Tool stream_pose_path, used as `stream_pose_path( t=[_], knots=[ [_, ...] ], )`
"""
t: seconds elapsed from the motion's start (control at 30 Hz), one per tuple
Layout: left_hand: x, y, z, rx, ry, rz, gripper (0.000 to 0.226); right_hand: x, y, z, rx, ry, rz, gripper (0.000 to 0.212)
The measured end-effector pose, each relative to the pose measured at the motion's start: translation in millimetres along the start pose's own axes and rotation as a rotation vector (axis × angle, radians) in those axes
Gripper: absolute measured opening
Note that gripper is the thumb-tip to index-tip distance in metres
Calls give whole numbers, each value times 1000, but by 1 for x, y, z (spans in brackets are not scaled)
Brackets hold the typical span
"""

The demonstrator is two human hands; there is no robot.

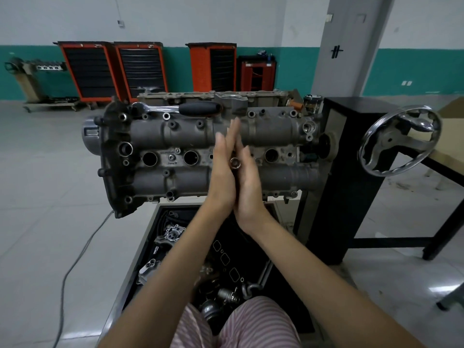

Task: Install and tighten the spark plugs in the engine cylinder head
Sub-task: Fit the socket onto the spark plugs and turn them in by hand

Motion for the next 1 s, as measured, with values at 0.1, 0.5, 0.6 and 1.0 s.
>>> stream_pose_path(
  t=[0.1, 0.5, 0.6, 1.0],
  knots=[
    [-3, 17, 18, 19, -23, -92, 53, -1, -9, 15, 29, -23, 3, 74],
    [-12, 8, 20, 77, -23, -65, 58, -3, -19, -2, -227, -243, 130, 36],
    [-17, -10, 1, 61, -15, 22, 49, -3, -21, -6, -287, -300, 172, 36],
    [0, -13, -15, -19, -42, 131, 41, -47, 17, -37, -365, -187, 442, 13]
  ],
)
Point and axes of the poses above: each hand's wrist, its own y-axis towards the middle knuckle, its own x-axis out of the palm, z = x × y, the point moved 7 cm from there along y, towards the middle knuckle, and after that the axes turned 15 degrees about y, right-handed, at the moved point
